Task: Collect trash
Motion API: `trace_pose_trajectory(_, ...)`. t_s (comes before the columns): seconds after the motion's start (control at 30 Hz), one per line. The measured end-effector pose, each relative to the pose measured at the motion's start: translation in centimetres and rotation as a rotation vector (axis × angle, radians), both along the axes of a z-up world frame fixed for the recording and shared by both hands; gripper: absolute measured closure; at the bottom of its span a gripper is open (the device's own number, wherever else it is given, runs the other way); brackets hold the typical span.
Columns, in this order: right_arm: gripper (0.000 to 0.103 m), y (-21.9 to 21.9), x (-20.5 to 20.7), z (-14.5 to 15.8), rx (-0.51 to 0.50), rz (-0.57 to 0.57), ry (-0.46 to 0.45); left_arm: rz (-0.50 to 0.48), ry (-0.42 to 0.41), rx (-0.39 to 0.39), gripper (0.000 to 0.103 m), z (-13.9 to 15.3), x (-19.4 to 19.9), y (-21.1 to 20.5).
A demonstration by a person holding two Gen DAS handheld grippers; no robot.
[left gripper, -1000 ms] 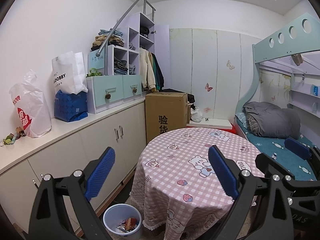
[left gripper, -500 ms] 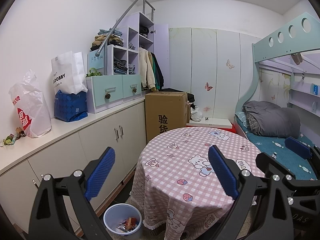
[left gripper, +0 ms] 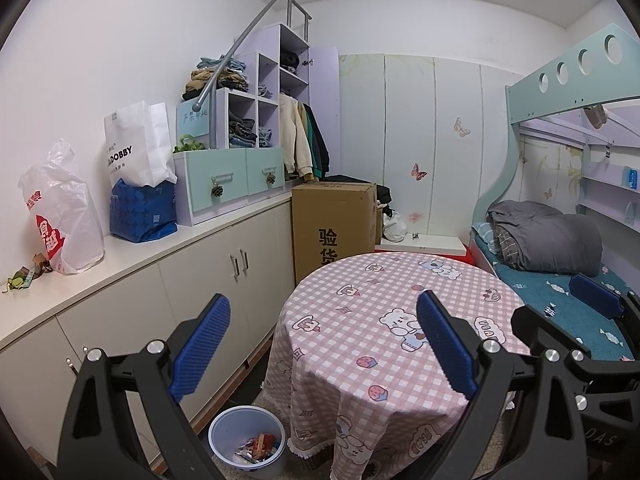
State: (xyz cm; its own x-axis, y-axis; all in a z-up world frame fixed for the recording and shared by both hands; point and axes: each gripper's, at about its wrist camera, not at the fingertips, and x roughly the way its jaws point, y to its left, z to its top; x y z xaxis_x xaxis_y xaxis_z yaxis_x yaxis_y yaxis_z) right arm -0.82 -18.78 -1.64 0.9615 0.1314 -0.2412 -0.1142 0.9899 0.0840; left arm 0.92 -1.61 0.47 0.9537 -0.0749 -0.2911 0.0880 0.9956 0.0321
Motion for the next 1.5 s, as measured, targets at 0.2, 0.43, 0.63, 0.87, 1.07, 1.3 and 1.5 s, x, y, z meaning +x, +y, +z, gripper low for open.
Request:
trace_pose_trajectory(0.2, 0.013, 0.10, 0.11, 0.08, 0.000, 0.003, 0.002, 0.003, -0.002, 0.001, 0.010, 0.05, -0.08, 0.24)
trace_pose_trajectory(0.43, 0.013, 0.18, 0.37, 0.09, 0.006, 0.006, 0.011, 0.004, 0.000, 0.002, 0.010, -0.16, -0.01, 0.47)
trace_pose_trajectory(0.63, 0.013, 0.18, 0.39, 0.12, 0.006, 0.005, 0.011, 0.004, -0.001, 0.002, 0.010, -0.13, -0.01, 0.47)
trace_pose_trajectory(0.87, 0.013, 0.20, 0.41, 0.00, 0.005, 0.008, 0.013, 0.008, 0.000, 0.003, 0.010, -0.26, -0.05, 0.62)
trace_pose_trajectory(1.07, 0.013, 0.24, 0.42, 0.04, 0.005, 0.007, 0.013, 0.007, 0.001, 0.003, 0.010, -0.25, -0.10, 0.72)
trace_pose_trajectory(1.3, 0.013, 0.24, 0.44, 0.06, 0.005, 0.007, 0.014, 0.007, 0.001, 0.002, 0.010, -0.19, -0.03, 0.63)
trace_pose_trajectory(1.5, 0.013, 0.25, 0.45, 0.09, 0.005, 0.007, 0.014, 0.007, 0.002, 0.003, 0.010, -0.17, -0.01, 0.64)
